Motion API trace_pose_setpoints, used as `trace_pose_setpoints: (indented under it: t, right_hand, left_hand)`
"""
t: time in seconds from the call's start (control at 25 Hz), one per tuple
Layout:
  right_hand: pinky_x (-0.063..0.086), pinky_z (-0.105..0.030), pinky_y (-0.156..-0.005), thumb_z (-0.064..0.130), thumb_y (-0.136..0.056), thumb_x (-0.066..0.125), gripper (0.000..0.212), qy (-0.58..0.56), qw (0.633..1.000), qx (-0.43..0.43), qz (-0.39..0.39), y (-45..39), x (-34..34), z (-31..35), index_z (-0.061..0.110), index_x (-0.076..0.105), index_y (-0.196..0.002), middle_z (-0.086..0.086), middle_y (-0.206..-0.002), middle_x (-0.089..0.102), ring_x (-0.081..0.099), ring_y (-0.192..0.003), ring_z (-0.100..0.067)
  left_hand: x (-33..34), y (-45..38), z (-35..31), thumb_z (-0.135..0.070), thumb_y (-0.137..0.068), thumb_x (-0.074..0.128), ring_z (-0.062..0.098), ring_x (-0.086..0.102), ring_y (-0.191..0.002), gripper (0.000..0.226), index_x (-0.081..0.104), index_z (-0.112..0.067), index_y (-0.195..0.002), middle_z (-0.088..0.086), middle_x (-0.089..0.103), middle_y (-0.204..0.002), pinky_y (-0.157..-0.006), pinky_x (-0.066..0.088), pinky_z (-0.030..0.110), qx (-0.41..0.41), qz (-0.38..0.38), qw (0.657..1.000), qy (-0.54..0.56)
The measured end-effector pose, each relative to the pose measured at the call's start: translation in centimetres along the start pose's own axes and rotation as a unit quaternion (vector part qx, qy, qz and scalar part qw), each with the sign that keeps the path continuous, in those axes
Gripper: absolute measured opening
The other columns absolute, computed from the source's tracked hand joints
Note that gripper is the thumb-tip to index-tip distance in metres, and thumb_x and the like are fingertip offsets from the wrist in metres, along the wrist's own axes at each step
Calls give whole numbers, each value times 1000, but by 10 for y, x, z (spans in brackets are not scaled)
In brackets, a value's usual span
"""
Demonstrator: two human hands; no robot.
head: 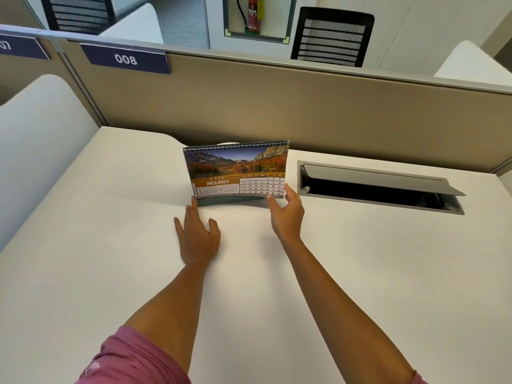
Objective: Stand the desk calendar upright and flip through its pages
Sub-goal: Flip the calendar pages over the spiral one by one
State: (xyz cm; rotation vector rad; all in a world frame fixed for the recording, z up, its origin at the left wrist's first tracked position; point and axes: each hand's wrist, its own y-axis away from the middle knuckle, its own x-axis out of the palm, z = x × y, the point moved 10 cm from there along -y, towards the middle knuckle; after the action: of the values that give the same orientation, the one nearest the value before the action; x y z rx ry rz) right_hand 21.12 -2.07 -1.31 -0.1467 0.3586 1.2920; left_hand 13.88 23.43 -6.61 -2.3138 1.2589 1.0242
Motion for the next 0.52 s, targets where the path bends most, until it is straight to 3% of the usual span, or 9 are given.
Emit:
trace_pose_setpoints:
  t: [0.2,0.4,0.52]
  right_hand:
    - [52,-15,-73,18,-84,74,33,-62,994,-20,-91,2,-23,4,12,65,-115,-8,-120,67,65,-102,-20]
    - [60,-26,-75,19,-80,79,27,-86,991,-2,-106,-1,-31,0,7,70,-102,-8,-95,74,67,-78,-12]
    - [55,-15,-68,20,-78,80,28,-89,992,-1,-90,-3,-30,-1,7,70,-101,-9,-94,74,67,-76,-11]
  left_hand:
    - [1,-3,1,-31,-97,49,29,9,-152,65,20,-24,-155,2,27,-161,-124,7,47,3,2,1000,-16]
    - [-1,0,-2,-30,-98,50,30,8,-152,65,20,-24,-155,2,25,-162,-124,10,49,0,1,1000,-11]
    - [-1,1,-3,-29,-97,50,30,8,-152,66,19,-24,-156,2,26,-162,-124,10,50,3,2,1000,-7]
